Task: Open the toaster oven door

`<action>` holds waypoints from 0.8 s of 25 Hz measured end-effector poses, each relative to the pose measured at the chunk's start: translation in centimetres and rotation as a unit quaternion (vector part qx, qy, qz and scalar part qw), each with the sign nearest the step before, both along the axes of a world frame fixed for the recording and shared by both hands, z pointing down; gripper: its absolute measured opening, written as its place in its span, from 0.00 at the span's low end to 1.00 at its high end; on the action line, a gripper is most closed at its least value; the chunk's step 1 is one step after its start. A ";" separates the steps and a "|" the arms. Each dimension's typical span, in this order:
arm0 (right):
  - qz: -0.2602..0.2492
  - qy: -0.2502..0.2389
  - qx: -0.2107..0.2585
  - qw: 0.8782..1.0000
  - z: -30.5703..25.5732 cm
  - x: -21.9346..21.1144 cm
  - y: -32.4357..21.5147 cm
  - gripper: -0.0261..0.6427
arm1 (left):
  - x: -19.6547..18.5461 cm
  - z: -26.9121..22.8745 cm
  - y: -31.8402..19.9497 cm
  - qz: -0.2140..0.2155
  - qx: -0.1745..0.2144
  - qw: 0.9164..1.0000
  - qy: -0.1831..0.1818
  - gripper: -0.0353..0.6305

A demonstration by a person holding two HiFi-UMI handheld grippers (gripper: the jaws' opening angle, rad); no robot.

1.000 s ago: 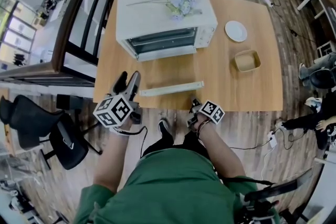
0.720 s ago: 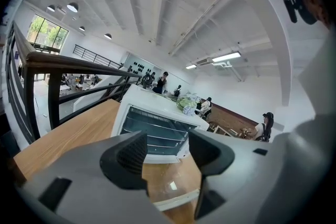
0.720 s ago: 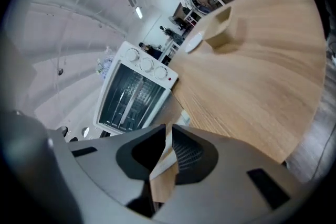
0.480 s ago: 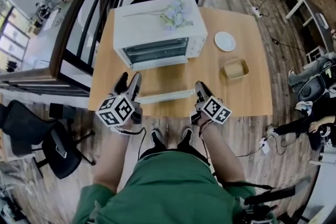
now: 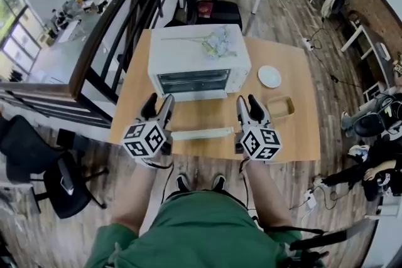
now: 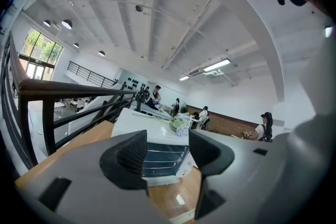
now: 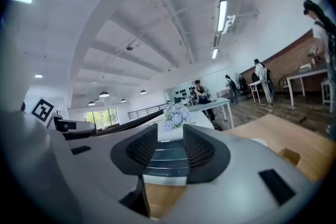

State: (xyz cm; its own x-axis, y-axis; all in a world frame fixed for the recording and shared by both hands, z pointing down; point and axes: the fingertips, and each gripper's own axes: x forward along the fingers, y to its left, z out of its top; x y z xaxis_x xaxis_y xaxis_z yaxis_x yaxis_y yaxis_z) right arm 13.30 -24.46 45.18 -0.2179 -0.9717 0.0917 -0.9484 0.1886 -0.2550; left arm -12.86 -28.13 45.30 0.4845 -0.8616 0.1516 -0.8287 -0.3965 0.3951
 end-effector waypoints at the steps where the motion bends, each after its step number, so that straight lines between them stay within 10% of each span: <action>1: -0.004 0.019 0.008 1.000 -0.8 -0.4 0.0 0.27 | 0.0 -0.3 0.0 0.000 0.004 1.000 -0.001 0.44; 20: -0.027 0.114 0.114 0.987 -9.5 -3.3 0.5 0.28 | 1.0 -5.9 -0.1 0.012 0.080 0.997 -0.020 0.44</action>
